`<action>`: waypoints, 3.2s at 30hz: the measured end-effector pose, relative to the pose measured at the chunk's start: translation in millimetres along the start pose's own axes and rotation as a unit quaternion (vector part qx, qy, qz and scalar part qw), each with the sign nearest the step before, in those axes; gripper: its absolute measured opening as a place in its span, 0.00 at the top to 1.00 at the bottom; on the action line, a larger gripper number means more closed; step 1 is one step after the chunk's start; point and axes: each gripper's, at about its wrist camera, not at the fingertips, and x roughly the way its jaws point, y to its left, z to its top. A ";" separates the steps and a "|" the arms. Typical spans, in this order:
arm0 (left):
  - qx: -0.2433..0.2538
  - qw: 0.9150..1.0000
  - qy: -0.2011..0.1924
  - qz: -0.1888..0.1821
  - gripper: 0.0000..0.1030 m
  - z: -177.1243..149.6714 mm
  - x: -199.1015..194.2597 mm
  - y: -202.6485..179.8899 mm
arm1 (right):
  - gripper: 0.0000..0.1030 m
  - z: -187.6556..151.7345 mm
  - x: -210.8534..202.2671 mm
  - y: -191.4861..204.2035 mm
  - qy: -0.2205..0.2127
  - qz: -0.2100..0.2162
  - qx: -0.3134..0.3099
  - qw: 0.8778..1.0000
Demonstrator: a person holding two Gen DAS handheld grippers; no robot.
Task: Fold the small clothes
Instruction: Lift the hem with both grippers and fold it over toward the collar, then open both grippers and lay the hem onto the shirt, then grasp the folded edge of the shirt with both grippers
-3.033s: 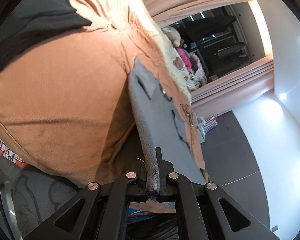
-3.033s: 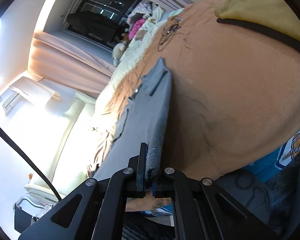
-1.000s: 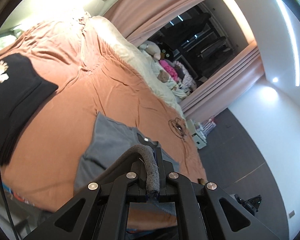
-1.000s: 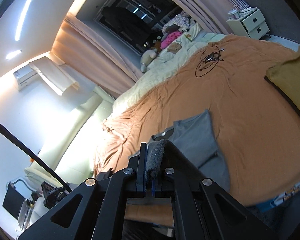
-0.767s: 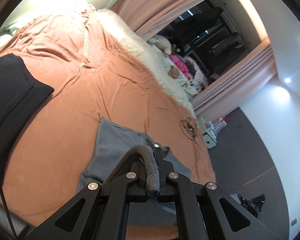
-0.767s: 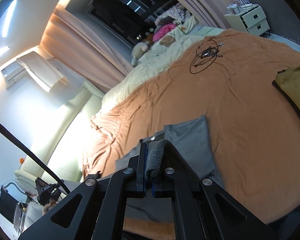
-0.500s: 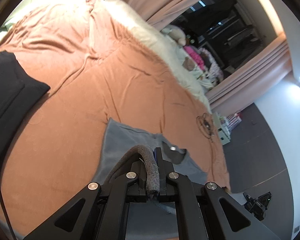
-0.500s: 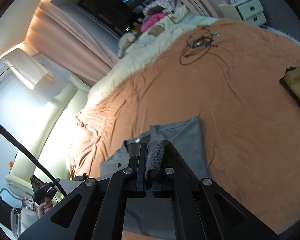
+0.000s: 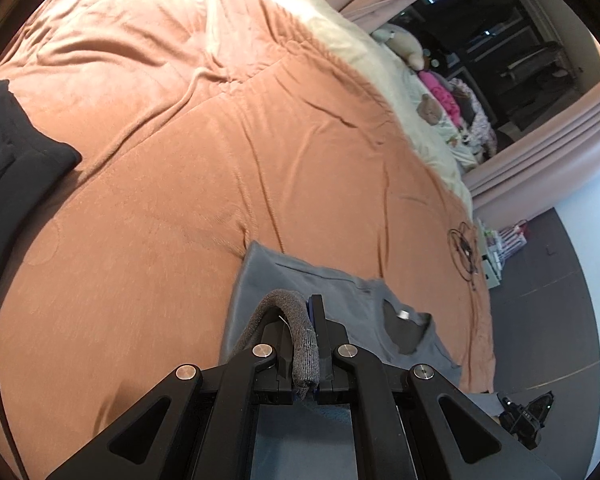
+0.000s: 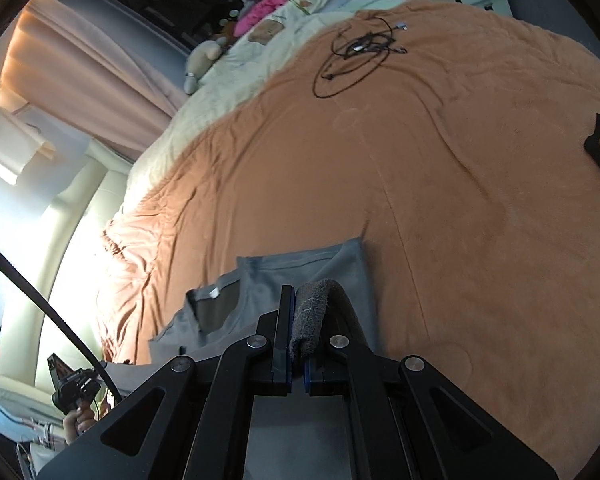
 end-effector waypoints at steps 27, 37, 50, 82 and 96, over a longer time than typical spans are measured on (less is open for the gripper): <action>0.000 0.994 0.090 0.065 0.63 22.2 112.2 35.1 | 0.20 26.4 67.2 3.9 0.047 -0.067 -0.012 0.997; 0.129 0.980 0.078 0.127 0.24 9.5 67.8 10.5 | 0.19 6.3 29.0 35.6 0.059 -0.147 -0.139 0.978; 0.227 0.943 0.160 0.181 0.24 -27.2 104.7 13.6 | 0.19 -22.0 83.3 64.8 0.142 -0.225 -0.226 0.937; 0.166 0.976 0.084 0.116 0.31 54.8 144.8 7.1 | 0.21 48.0 109.1 30.2 0.064 -0.162 -0.150 0.973; 0.189 0.974 0.093 0.089 0.82 51.3 160.7 -0.5 | 0.52 51.2 128.6 16.8 0.101 -0.147 -0.180 0.967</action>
